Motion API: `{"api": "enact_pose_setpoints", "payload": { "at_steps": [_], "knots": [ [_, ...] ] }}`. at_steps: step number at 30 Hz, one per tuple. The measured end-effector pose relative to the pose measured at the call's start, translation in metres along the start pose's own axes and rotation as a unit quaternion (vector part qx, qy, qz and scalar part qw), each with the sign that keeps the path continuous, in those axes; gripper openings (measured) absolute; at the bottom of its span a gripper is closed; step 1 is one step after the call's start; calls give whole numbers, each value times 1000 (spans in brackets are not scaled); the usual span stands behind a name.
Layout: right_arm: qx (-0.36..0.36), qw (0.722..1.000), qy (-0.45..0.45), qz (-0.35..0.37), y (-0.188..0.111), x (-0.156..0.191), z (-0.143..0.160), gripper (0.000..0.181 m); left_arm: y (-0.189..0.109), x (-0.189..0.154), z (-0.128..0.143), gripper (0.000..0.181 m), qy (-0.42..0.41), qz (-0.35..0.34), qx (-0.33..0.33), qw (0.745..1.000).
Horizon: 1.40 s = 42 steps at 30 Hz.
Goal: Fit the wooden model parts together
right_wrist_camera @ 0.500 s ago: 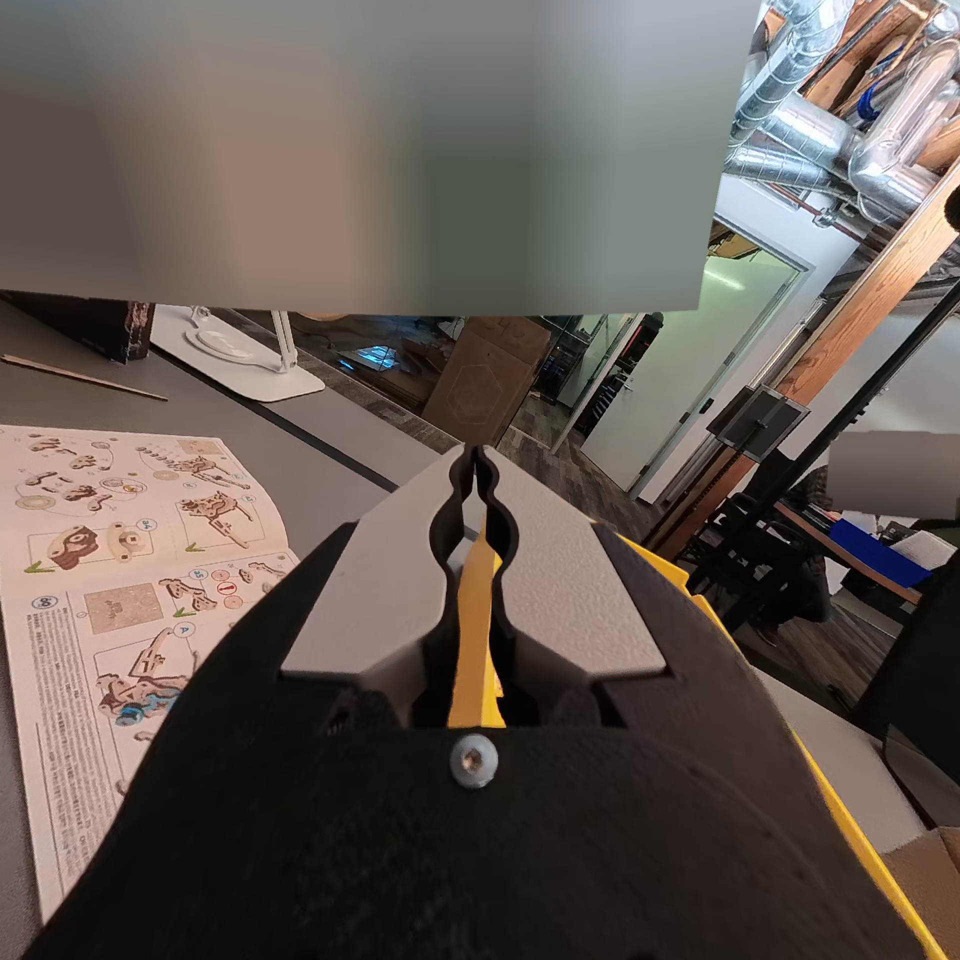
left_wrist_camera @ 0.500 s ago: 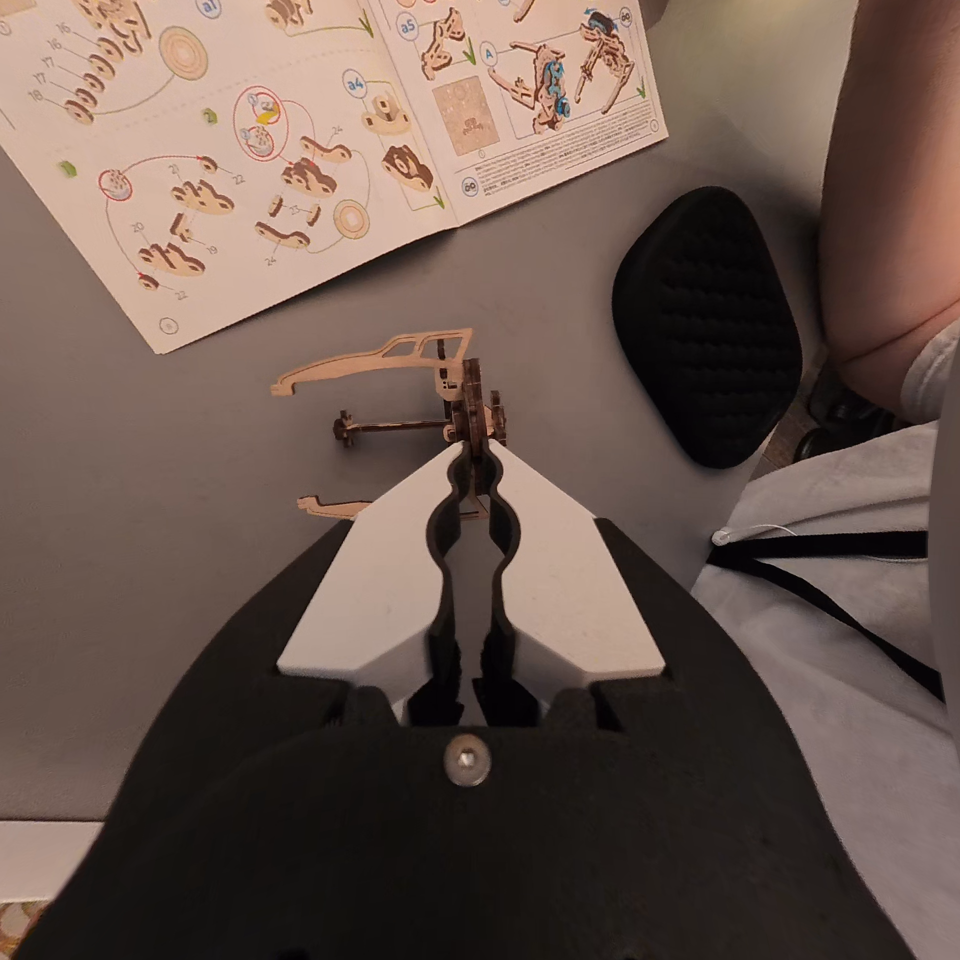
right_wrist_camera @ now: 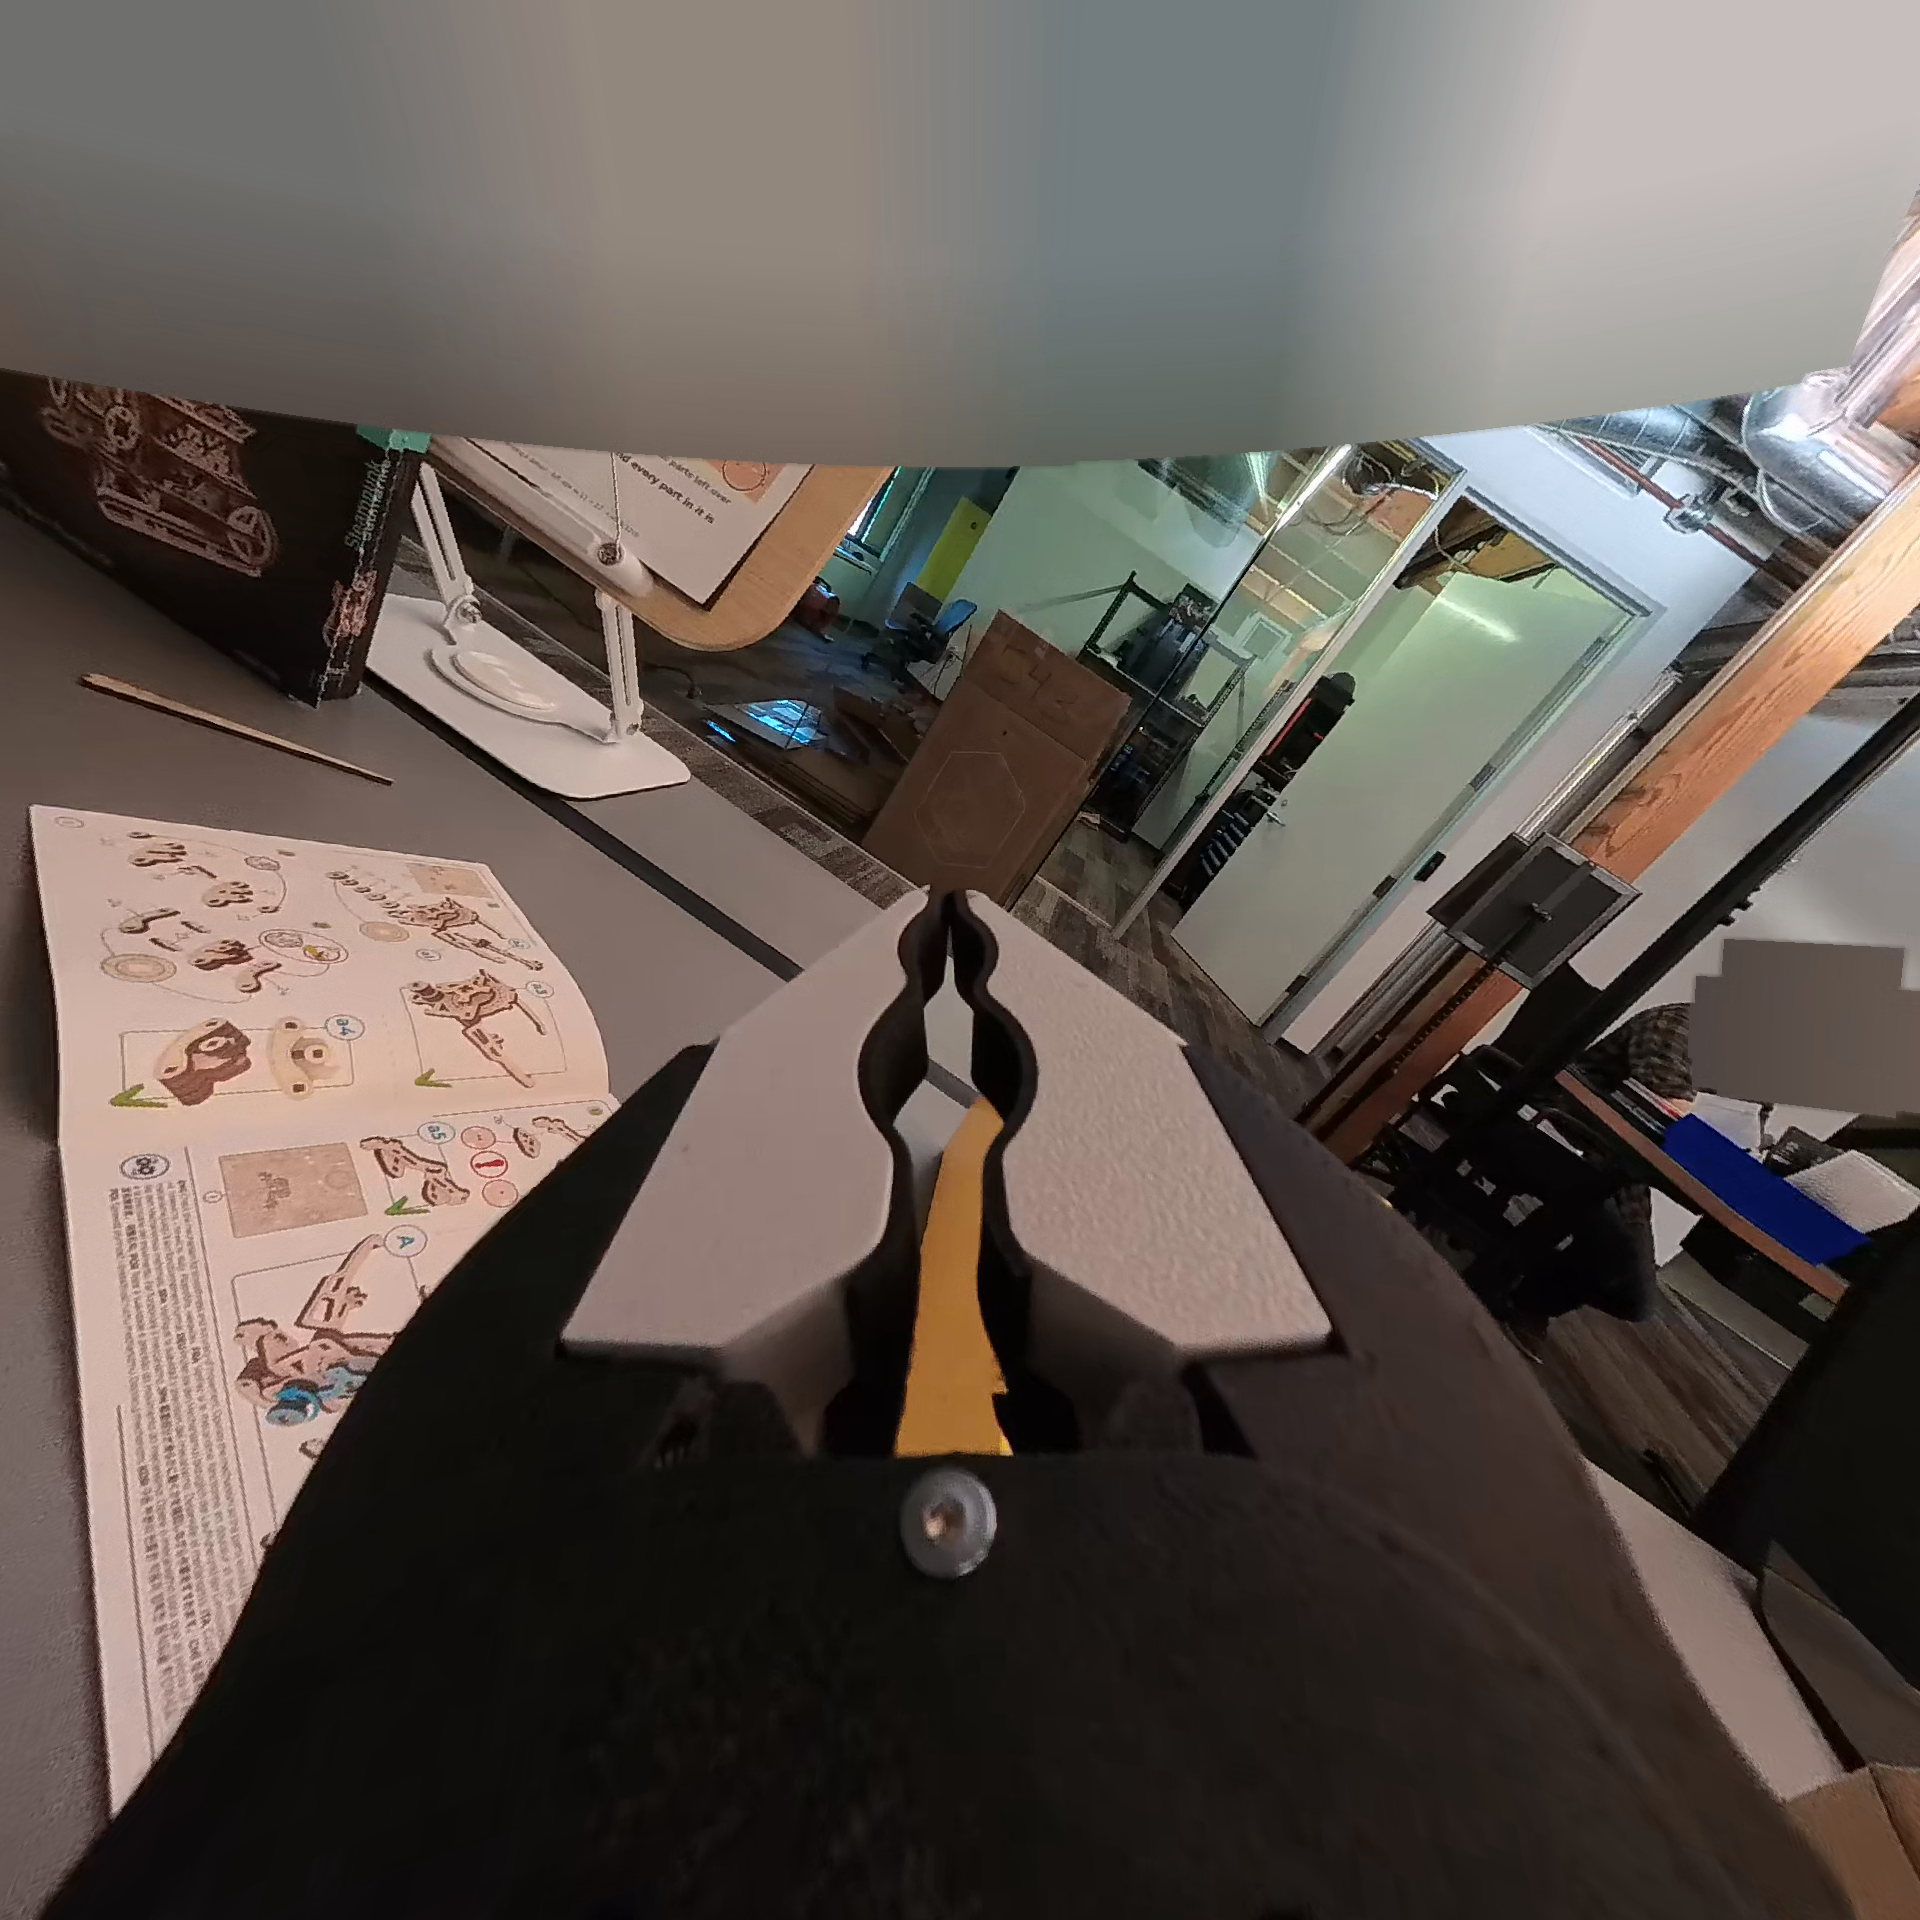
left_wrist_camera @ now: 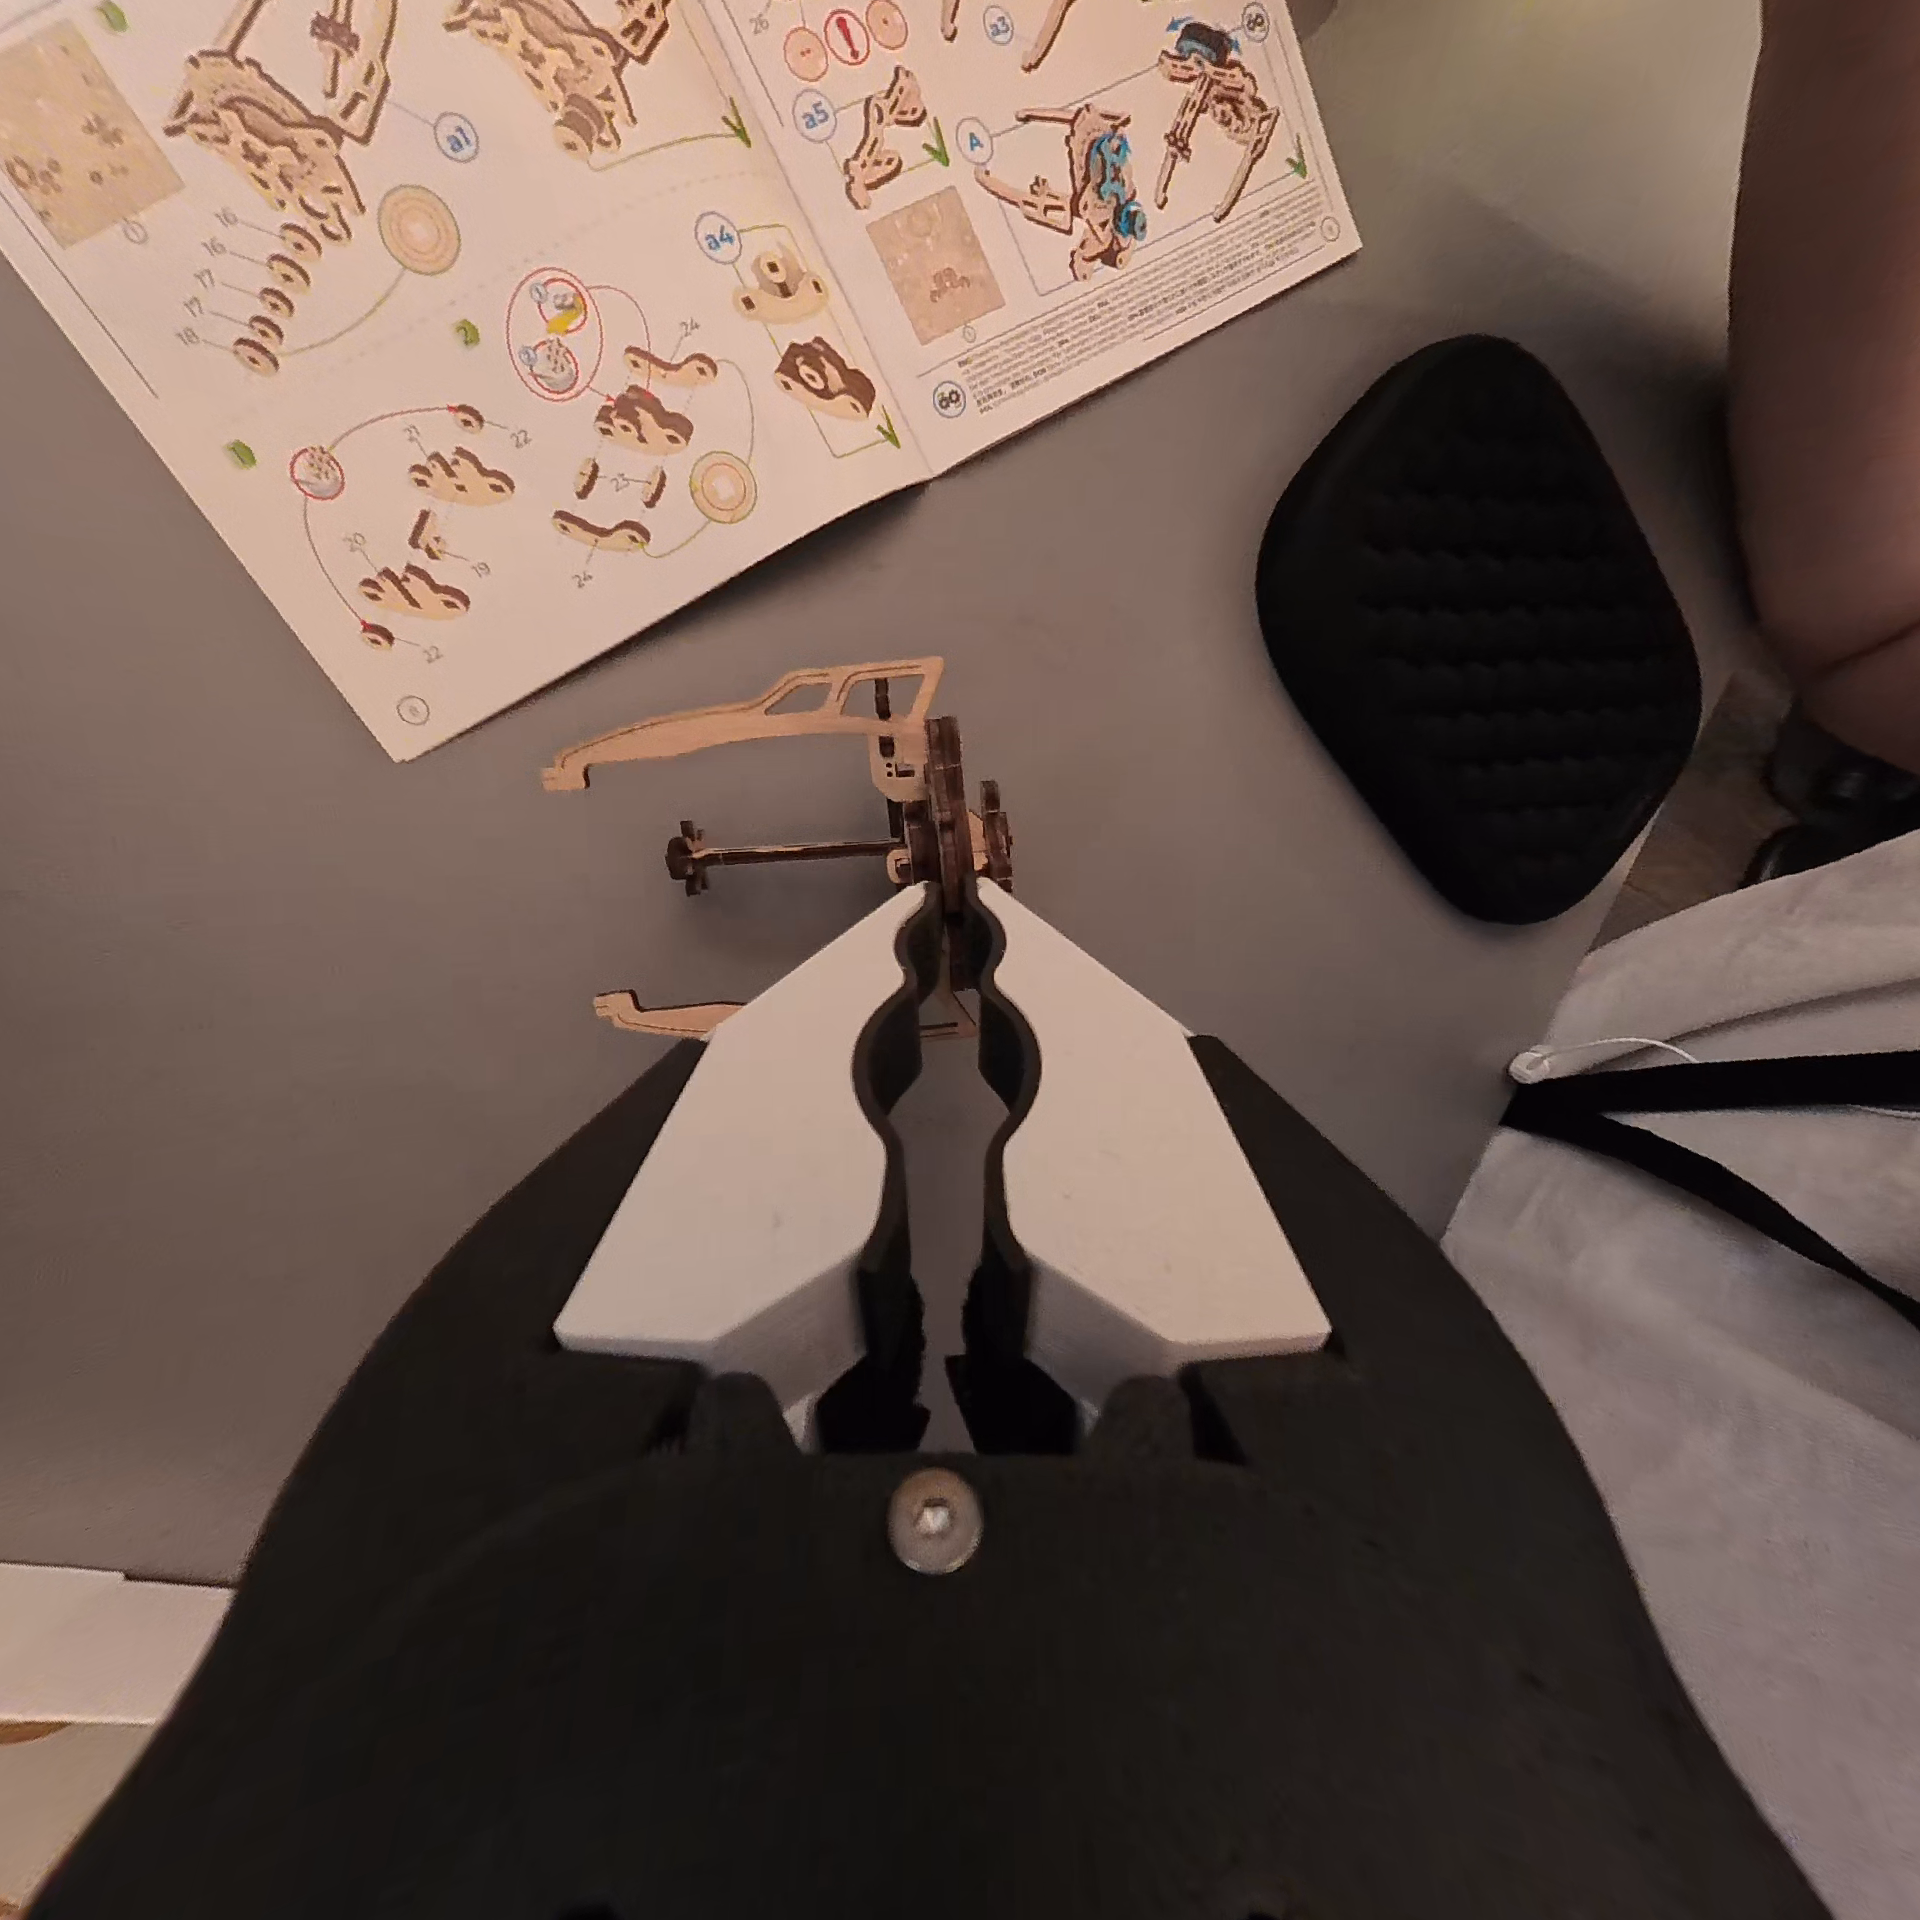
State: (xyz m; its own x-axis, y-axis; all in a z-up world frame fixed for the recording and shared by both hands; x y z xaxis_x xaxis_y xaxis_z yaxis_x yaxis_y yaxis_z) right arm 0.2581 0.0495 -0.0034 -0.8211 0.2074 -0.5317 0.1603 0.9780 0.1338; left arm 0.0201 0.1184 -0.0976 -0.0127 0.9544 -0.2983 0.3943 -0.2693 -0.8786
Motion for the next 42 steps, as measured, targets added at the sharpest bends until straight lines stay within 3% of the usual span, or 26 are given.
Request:
{"api": "enact_pose_setpoints", "payload": {
  "at_steps": [9,17,36,42],
  "knots": [
    [-3,1000,-14,-2,-1,2,-4,0,-8,2,-8,1,-24,22,-34,999],
    [-39,999,-15,27,-11,-9,-17,0,-33,-7,-36,0,-35,74,-140,987],
    [-24,999,-28,13,-7,1,-13,0,-30,-10,-34,1,-29,56,-127,990],
    [-24,999,-26,15,-8,-1,-13,0,-20,-16,-27,1,-22,63,-95,993]
  ]
}}
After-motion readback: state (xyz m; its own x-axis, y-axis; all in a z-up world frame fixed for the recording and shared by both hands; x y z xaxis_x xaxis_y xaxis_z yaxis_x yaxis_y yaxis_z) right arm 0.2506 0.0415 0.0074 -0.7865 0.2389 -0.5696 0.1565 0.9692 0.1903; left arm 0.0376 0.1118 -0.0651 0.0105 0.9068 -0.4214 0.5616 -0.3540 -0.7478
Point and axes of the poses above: each gripper's, where its closed fingertips meet, y out along the fingers, z out of its underside, x = y × z across the jaws, the point moved 1 cm from there along -y, back along the fingers
